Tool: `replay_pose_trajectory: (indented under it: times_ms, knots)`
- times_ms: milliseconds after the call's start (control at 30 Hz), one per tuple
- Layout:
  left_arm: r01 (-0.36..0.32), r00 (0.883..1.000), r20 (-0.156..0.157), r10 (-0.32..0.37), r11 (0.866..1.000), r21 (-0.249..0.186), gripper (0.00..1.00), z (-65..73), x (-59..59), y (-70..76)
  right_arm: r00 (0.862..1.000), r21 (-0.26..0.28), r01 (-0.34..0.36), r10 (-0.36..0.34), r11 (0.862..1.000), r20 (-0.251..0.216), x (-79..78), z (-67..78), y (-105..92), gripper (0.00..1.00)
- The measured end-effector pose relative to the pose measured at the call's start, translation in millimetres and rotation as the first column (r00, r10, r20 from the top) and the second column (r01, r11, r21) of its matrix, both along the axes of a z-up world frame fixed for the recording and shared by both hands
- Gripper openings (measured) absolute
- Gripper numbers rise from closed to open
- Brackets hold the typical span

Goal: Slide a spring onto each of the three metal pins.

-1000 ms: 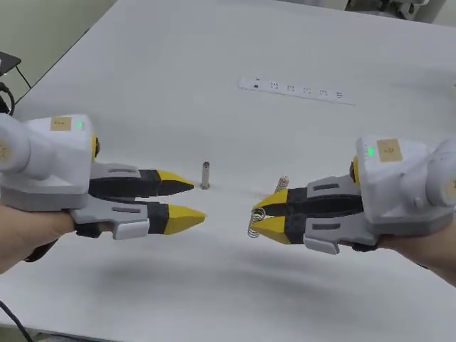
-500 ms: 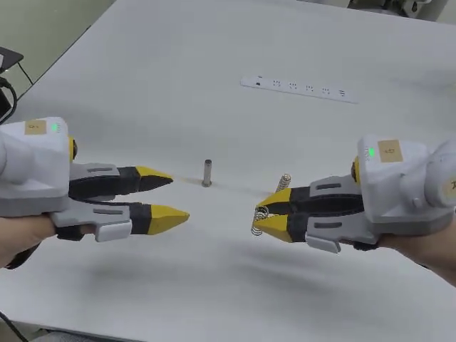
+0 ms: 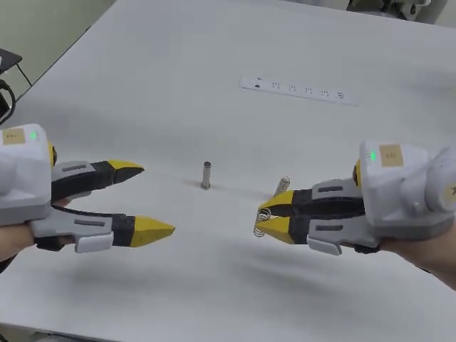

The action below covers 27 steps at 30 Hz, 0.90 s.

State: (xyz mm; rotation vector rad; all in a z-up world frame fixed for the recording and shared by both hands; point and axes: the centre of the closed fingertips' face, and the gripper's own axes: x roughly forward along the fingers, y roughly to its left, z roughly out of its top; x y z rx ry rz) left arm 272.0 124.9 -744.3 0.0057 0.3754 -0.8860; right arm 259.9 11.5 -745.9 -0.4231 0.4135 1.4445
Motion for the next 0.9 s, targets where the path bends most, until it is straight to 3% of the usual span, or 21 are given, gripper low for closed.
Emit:
replay_pose_trajectory:
  times_ms: [400, 900]
  knots:
    - [-0.05, 0.999, -0.013, 0.05, 0.999, -0.006, 0.95, -6.7, -2.0, 7.0, 1.0, -0.022, 0.002, -0.002, 1.0, -0.002, 3.8, -8.6, 3.3, 0.08]
    - [-0.073, 0.997, -0.01, 0.072, 0.997, -0.019, 0.98, -5.4, -3.2, 17.7, 1.0, -0.008, -0.002, 0.002, 1.0, -0.016, 8.7, -10.6, 24.4, 0.08]
